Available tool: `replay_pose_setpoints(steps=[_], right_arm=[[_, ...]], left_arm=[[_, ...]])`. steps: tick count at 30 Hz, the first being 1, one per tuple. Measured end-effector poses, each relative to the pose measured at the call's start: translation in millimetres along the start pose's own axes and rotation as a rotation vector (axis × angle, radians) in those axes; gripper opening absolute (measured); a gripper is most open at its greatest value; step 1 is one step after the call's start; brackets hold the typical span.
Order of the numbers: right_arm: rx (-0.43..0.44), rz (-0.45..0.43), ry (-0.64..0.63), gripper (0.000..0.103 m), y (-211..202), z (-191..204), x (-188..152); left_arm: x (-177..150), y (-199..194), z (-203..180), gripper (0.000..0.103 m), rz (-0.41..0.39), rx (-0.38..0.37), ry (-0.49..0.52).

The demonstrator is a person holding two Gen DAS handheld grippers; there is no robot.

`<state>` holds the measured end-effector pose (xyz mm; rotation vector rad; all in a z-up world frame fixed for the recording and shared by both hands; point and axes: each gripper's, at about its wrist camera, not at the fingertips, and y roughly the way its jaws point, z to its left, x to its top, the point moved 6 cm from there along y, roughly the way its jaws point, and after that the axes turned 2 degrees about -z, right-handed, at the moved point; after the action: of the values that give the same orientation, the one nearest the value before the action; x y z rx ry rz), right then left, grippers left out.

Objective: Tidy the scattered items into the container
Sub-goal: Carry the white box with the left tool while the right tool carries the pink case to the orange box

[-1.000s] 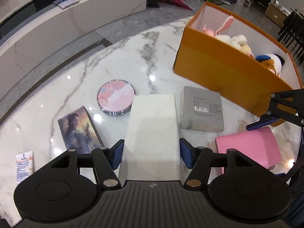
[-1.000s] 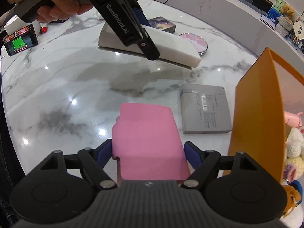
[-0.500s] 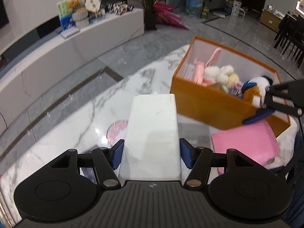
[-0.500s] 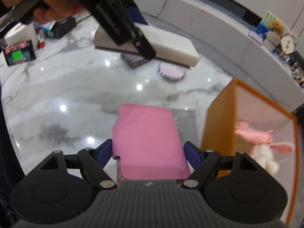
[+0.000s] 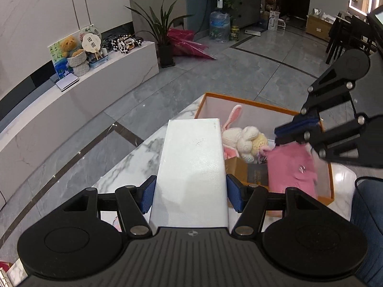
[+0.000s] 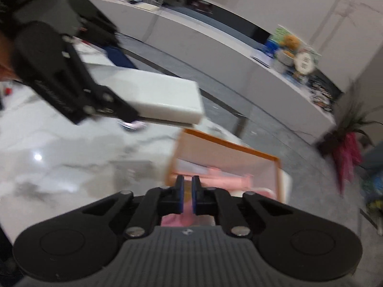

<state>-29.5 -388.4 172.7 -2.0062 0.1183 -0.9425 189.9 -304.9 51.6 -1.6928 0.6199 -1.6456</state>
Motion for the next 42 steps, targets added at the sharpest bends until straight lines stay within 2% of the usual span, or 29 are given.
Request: replay_pose_setpoints(steps=[7,12,16,25,27,31,36,42], right_arm=[[0.005,0.023,0.045,0.004,0.0,-23.0,-26.8],[0.026,0.04,0.067,0.004,10.8,-19.8,-45.0],[0.033,0.054,0.078,0.005,19.6,-19.2,-55.3],[0.048,0.076,0.11,0.005,43.8,-32.2,-69.7],[0.092,0.061,0.065,0.006,49.3,-34.1,-71.7],[0.107,0.064,0.078,0.006,57.1,-37.5,-79.1],[0.124,0.07,0.085,0.007,66.2,-41.0,-85.9],[0.133,0.069,0.091,0.008,70.7,-43.7,-90.4]], left_arm=[[-1.2,29.5,-18.6,0.071,0.044,-0.033,0.039],[7.4,49.3,-35.6,0.071,0.059,-0.072,0.082],[18.7,65.3,-42.6,0.071,0.067,-0.08,0.079],[32.2,104.7,-43.2,0.071,0.107,-0.057,0.038],[33.0,113.6,-40.9,0.071,0.117,-0.051,0.03],[29.2,128.4,-38.8,0.071,0.142,-0.042,0.021],[30.0,139.4,-36.9,0.071,0.133,-0.033,-0.005],[29.0,152.9,-47.0,0.071,0.175,-0.011,0.065]])
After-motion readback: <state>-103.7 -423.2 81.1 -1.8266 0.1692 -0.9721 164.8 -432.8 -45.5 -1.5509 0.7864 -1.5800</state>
